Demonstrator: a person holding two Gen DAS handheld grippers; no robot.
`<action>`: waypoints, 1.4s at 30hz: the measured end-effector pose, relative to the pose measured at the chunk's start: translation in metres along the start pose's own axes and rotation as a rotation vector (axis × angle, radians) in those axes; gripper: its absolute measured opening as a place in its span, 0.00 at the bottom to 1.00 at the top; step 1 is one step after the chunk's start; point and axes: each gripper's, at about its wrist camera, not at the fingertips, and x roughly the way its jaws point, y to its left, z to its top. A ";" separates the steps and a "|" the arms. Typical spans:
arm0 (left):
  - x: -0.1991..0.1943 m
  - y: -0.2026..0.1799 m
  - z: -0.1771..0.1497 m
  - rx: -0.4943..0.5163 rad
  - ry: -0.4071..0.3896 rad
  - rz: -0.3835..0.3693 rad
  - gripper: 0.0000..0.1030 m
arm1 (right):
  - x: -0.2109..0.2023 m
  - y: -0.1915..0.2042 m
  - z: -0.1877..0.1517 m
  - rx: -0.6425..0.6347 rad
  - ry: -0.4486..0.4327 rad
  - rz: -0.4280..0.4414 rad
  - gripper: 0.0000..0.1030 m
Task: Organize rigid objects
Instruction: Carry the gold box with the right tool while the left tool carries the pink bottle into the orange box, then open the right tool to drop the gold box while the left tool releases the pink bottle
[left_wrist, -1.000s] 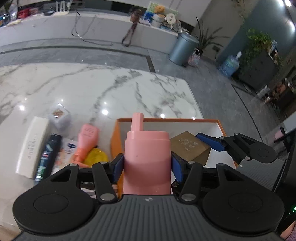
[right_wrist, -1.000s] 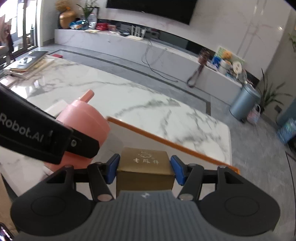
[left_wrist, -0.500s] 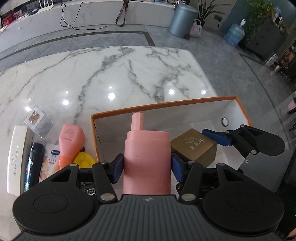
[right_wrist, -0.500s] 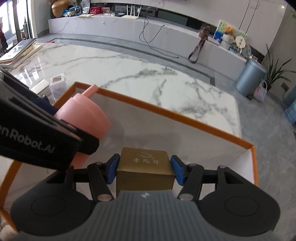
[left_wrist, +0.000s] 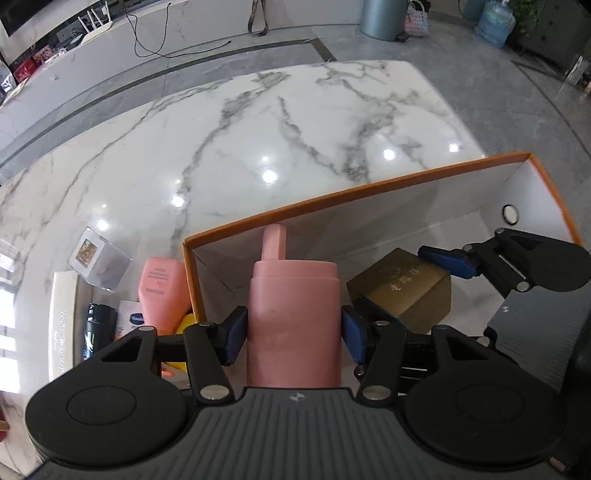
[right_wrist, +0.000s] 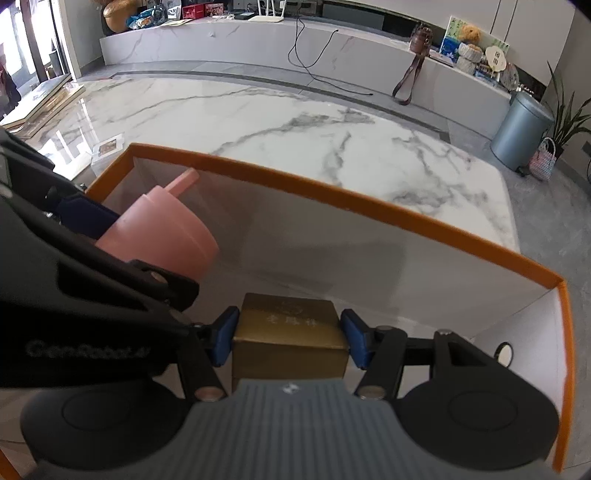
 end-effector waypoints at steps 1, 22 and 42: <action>0.000 -0.001 0.000 0.007 -0.002 0.005 0.60 | 0.001 0.000 0.000 0.003 0.002 0.007 0.58; -0.023 0.017 -0.010 -0.010 -0.107 -0.094 0.61 | 0.004 0.003 0.000 0.046 0.072 0.000 0.58; -0.031 0.047 -0.034 -0.083 -0.060 -0.141 0.51 | 0.009 0.026 0.004 0.047 0.127 -0.001 0.60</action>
